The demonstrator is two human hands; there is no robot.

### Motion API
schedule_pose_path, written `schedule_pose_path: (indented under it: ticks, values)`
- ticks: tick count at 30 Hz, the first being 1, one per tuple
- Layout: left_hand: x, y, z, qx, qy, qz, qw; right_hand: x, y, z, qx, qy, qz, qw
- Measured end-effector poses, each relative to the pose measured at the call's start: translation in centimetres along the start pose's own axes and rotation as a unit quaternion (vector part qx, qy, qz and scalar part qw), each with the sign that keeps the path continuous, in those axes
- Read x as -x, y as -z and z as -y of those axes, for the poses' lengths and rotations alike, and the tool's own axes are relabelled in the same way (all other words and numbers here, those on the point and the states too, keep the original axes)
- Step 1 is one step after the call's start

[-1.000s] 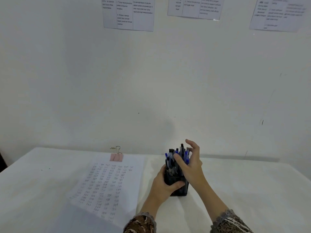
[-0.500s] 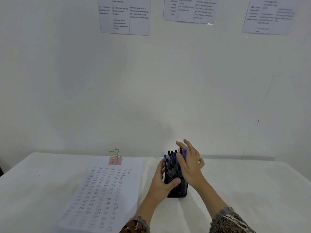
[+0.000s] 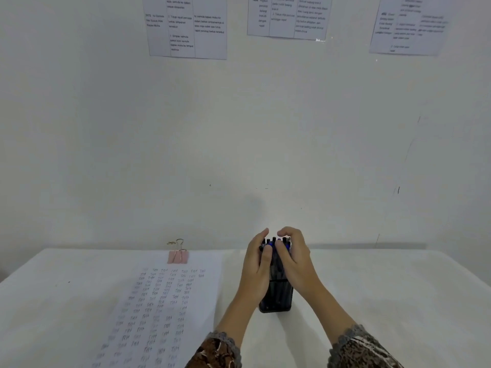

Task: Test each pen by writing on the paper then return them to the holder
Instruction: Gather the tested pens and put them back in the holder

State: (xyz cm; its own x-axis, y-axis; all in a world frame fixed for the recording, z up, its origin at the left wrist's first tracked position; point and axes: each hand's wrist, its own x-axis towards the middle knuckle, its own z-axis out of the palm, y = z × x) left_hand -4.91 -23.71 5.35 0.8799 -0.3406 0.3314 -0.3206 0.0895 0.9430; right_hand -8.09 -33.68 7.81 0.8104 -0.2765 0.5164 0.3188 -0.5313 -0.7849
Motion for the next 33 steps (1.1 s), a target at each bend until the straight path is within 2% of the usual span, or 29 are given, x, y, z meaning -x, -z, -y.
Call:
schedule_pose_path:
  ticks: [3, 6, 8, 10, 12, 16, 19, 21, 24, 27, 30, 33]
  values:
    - [-0.5, 0.0, -0.1, -0.016, -0.02, -0.033, 0.999, 0.4, 0.0, -0.1, 0.1, -0.017, 0.053, 0.993]
    - [-1.1, 0.7, -0.2, -0.109, -0.051, -0.041, 0.992, 0.9, 0.7, -0.3, 0.154, -0.012, 0.062, 0.986]
    - [-1.3, 0.9, -0.5, -0.214, -0.066, 0.003, 0.975, 1.1, 1.0, -0.3, 0.06, -0.005, 0.05, 0.997]
    - [-1.7, 0.9, -0.7, -0.294, -0.046, 0.053, 0.953, 1.0, 0.8, -0.5, -0.045, -0.022, 0.073, 0.996]
    - [-2.1, 0.8, -0.9, -0.326, -0.004, 0.077, 0.942, 0.8, 0.7, -0.2, -0.074, -0.055, 0.097, 0.991]
    - [-1.7, 0.7, -1.1, -0.238, 0.077, 0.069, 0.966, 0.3, 0.9, 0.5, -0.131, -0.138, 0.09, 0.978]
    - [-2.2, 0.7, -1.3, -0.133, 0.126, 0.068, 0.981, -0.2, 1.0, 0.2, -0.023, -0.121, 0.155, 0.98]
    - [-2.5, 0.6, -1.6, -0.12, 0.14, 0.085, 0.979, -0.4, 0.9, 0.3, 0.002, -0.112, 0.144, 0.983]
    - [-2.2, 0.4, -1.7, -0.05, 0.143, 0.079, 0.985, -0.3, 0.7, 0.7, -0.046, -0.115, 0.103, 0.987]
    - [-1.2, 0.0, -1.5, 0.048, 0.15, 0.024, 0.987, -0.3, 0.7, 0.9, -0.069, -0.134, 0.082, 0.985]
    - [-0.7, 0.0, -0.2, 0.085, 0.14, -0.024, 0.986, 0.1, 0.8, 0.4, -0.16, -0.171, 0.057, 0.971]
    - [-0.2, -0.3, 1.4, 0.112, 0.17, -0.025, 0.979, 1.7, 0.1, -0.4, -0.253, -0.226, 0.006, 0.94]
